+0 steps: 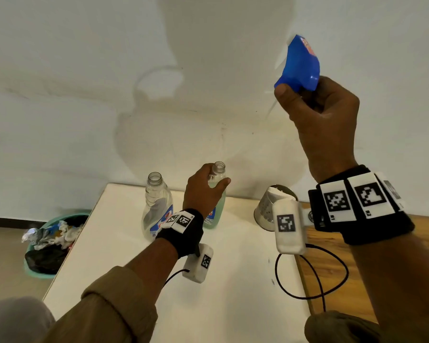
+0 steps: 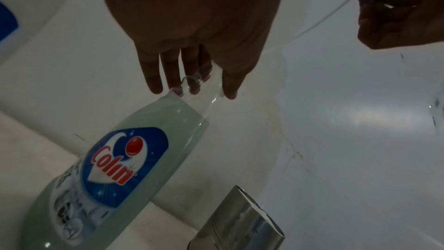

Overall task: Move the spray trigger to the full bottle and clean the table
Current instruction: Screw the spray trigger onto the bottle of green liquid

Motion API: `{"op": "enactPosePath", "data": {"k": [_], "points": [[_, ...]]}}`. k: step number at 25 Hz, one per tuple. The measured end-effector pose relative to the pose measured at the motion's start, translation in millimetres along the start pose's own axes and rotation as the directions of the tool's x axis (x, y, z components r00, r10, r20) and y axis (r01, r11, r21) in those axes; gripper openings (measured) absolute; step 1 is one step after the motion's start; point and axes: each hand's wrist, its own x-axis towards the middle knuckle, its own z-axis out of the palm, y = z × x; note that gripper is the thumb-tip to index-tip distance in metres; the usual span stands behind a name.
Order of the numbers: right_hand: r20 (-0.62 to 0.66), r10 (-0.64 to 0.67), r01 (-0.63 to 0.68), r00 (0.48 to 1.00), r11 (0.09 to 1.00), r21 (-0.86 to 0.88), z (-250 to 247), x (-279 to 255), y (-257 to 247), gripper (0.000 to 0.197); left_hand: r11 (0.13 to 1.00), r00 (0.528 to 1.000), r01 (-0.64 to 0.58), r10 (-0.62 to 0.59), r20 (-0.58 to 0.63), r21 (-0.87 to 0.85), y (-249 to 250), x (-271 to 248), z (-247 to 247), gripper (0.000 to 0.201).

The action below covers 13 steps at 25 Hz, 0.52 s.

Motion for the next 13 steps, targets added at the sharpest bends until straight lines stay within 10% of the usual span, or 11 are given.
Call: {"op": "enactPosePath", "data": {"k": [13], "points": [[0.052,-0.031,0.033,0.998,0.999,-0.034,11,2,-4,0.036,1.0,1.0,0.011,-0.01,0.026,-0.01,7,-5,-6,0.04]]}}
